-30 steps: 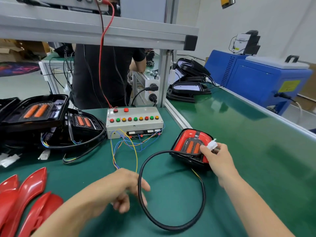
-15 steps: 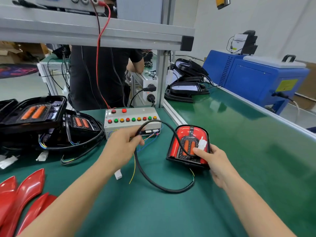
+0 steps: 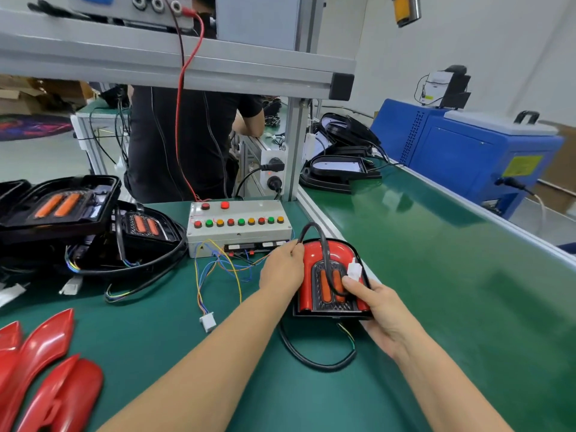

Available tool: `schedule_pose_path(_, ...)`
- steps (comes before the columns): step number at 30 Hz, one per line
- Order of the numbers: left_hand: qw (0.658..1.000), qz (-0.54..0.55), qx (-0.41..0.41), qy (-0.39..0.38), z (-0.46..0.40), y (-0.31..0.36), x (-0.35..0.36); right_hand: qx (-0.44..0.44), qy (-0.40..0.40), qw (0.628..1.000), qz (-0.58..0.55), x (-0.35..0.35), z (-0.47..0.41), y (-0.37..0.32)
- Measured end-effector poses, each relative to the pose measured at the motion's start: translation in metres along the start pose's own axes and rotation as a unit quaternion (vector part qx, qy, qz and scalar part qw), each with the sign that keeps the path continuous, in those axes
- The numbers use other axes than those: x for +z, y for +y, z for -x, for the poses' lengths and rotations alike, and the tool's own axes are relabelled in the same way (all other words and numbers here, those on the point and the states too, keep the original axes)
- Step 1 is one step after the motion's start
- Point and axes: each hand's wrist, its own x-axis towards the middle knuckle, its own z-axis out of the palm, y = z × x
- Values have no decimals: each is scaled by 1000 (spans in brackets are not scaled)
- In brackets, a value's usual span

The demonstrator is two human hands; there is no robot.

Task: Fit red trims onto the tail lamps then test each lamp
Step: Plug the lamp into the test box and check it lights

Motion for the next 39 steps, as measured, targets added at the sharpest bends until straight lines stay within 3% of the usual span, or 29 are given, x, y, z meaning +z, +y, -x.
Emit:
schedule_pose_path(3, 999, -28, 10, 20, 2, -1, 7, 6, -10, 1000, -13, 3, 2, 0)
schedule_pose_path(9, 963, -233, 113, 76, 6, 7, 18, 48, -33, 998, 1, -3, 9, -14)
schedule_pose_path(14, 947, -279, 162, 2, -3, 21, 28, 104, -10, 994, 36, -17, 11, -21)
schedule_pose_path(18, 941, -293, 165, -44, -11, 37, 32, 105, 32, 994, -7, -21, 9, -18)
schedule_pose_path(28, 966, -131, 160, -157, -30, 98, 60, 13, 160, 979, -129, -53, -16, -45)
schedule_pose_path(34, 983, 68, 62, -158, -51, 113, 101, 1, 238, 955, -176, -95, -37, -63)
schedule_pose_path(39, 972, 24, 74, -222, -61, 116, 123, 10, 304, 940, -155, -117, -57, -59)
